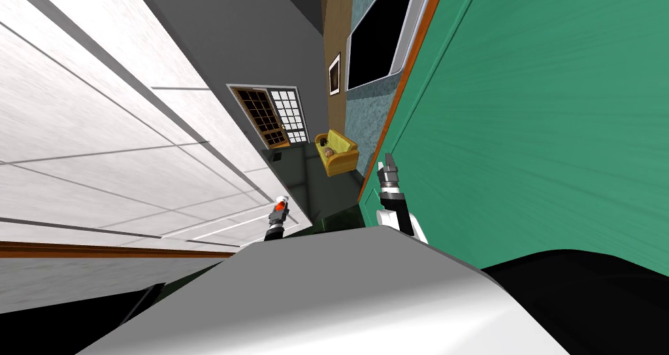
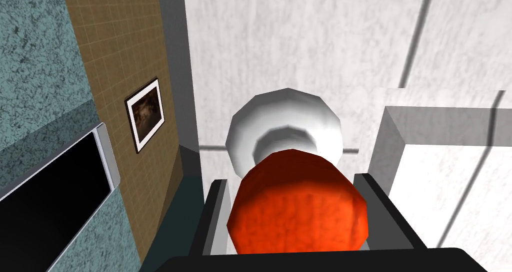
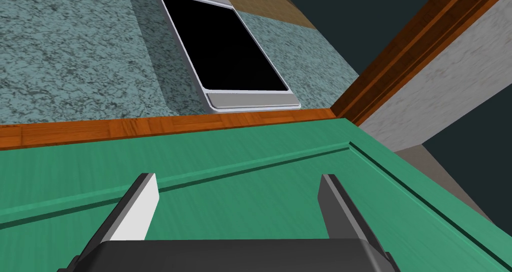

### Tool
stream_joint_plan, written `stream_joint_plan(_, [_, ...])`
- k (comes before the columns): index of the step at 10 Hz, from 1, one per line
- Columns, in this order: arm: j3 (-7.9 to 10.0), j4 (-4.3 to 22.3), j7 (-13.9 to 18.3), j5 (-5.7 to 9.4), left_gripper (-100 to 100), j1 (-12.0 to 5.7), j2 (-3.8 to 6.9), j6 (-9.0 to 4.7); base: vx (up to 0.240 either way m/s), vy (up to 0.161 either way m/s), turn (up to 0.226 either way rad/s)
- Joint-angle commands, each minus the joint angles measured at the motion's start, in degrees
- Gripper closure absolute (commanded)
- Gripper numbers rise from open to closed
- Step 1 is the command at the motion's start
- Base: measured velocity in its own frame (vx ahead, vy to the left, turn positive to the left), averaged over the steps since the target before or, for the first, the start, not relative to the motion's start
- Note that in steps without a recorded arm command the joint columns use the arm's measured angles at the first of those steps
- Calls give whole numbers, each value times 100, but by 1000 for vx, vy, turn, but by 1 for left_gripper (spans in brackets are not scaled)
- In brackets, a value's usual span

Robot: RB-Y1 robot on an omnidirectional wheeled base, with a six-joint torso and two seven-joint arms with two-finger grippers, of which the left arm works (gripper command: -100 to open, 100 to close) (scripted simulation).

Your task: Pull the door open

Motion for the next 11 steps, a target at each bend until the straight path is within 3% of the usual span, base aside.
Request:
stream_joint_plan(1, [-16, 3, 232, 75, 100, 1, 19, -9, -58, 13, -35])
stream_joint_plan(7, [-141, 53, 1126, 381, 100, -42, 85, -27, -59, 7, -40])
stream_joint_plan(11, [-193, 74, 1531, 509, 100, -59, 112, -35, -50, 6, -27])
